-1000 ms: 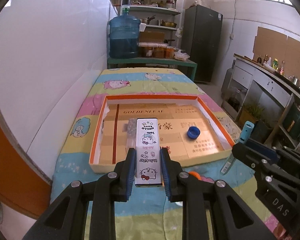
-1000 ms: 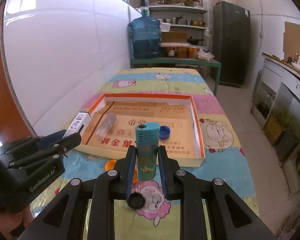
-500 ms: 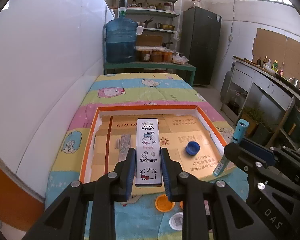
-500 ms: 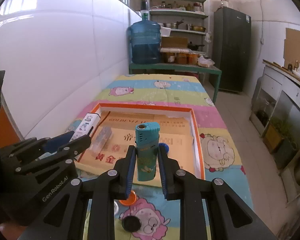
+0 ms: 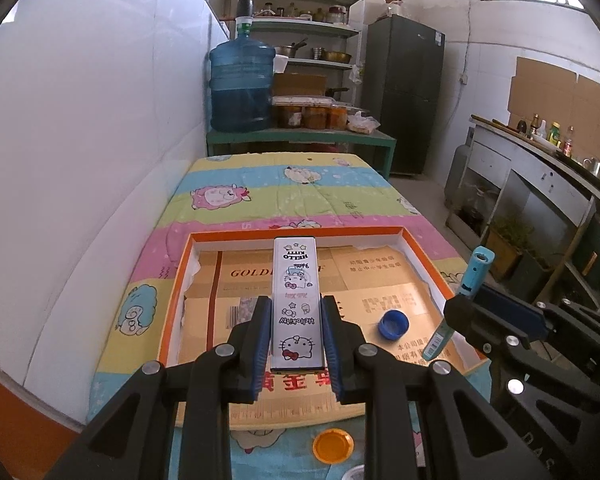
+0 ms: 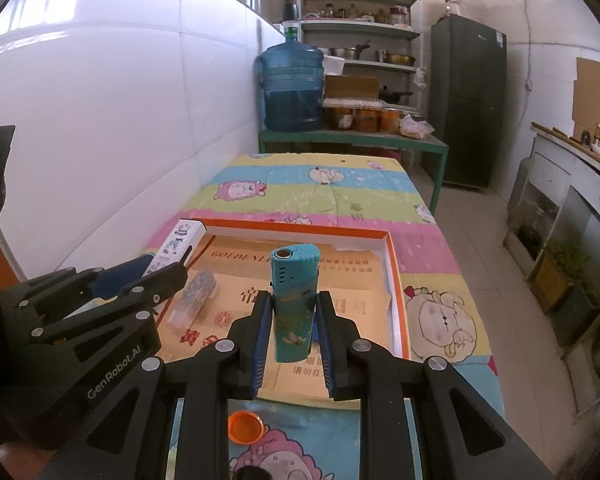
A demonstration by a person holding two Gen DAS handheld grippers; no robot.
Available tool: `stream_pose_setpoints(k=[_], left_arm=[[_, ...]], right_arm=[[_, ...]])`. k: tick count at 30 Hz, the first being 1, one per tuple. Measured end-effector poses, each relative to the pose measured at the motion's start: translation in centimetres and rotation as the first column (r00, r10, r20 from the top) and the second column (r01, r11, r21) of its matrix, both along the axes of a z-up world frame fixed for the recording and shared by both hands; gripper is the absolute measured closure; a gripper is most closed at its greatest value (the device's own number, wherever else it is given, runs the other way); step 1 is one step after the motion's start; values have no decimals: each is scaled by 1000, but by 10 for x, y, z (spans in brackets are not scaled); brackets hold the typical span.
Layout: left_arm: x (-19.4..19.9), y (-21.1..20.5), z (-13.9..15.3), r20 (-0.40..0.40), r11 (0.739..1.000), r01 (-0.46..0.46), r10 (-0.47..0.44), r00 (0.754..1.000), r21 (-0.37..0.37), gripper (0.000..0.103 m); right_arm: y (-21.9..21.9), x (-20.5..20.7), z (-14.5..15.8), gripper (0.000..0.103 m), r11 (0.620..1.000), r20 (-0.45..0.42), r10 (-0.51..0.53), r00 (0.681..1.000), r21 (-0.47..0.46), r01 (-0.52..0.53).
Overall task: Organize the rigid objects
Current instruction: 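Carry the white tin with the left gripper while the right carries the blue tube into the tray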
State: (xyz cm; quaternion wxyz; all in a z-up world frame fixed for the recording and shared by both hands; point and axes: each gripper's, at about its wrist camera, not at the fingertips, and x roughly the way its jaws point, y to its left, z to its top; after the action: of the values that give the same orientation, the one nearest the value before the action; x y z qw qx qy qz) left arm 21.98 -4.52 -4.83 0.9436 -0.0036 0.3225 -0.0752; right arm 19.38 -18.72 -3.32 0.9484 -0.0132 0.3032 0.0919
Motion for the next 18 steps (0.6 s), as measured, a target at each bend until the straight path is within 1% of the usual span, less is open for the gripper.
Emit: stream_pose_setpoints(k=[9,18], left_arm=[[22,1,-3,-13,999,-34,34,999,6,78],[44,0,-3,-18,999,-39,39,999,29,78]], right_arm=[[0,16,1,80,1000,4,6,1000,10,-6],[-8,41,-2,80,999,6,8,1000,-32,-8]])
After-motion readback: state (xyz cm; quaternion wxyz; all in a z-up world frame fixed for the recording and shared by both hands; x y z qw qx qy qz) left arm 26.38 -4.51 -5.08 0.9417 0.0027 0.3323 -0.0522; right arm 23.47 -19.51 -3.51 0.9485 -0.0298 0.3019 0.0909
